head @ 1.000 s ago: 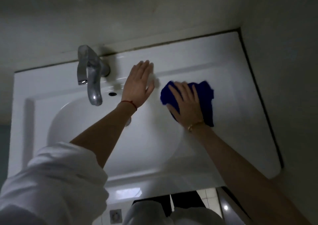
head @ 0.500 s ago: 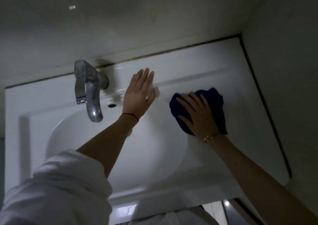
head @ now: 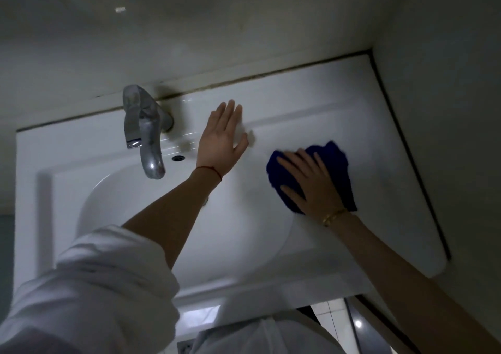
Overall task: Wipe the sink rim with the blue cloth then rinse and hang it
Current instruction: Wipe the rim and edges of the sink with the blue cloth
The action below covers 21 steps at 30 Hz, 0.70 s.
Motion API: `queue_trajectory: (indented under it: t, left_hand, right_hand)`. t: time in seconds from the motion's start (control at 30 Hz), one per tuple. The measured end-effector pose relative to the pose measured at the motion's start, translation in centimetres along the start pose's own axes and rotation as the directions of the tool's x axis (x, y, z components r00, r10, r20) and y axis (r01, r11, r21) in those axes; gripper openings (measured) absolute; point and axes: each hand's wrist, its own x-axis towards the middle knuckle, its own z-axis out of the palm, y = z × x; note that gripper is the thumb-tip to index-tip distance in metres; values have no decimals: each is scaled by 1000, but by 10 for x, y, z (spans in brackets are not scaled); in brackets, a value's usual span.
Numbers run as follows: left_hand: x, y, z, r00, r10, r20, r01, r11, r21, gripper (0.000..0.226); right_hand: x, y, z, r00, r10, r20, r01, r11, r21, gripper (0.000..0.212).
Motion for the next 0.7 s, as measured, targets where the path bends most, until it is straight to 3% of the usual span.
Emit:
queue_trajectory:
  t: [0.07, 0.13, 0.27, 0.33, 0.47, 0.57, 0.7]
  left_hand:
    - [-5, 6, -3, 1000, -19, 12, 19, 1000, -21, 59]
    - [-18, 14, -5, 1000, -19, 6, 19, 999, -44, 57]
    - [-61, 25, -7, 1000, 4, 9, -3, 998, -55, 53]
    - [-87, 31, -8, 1000, -16, 24, 18, 998, -61, 51]
    - [-141, 42, -11, 997, -80, 22, 81, 996, -43, 46]
    - [-180, 48, -17, 995, -95, 26, 96, 994, -44, 41]
    - [-227, 50, -28, 992, -121, -28, 120, 992, -50, 34]
  right_hand:
    - [-30, 7, -1, 988, -128, 90, 128, 992, 9, 60]
    - [-44, 29, -11, 981, -148, 129, 151, 988, -15, 62]
    - [-35, 52, -29, 985, 168, 31, -164, 982, -91, 60]
    - [-35, 36, -23, 974, 225, 24, -222, 970, -100, 57]
    - [-63, 0, -14, 982, -2, 186, 1, 1000, 6, 54]
    - [-90, -16, -11, 940, -176, 294, 157, 984, 87, 51]
    - [-109, -32, -14, 912, -210, 352, 112, 954, 277, 42]
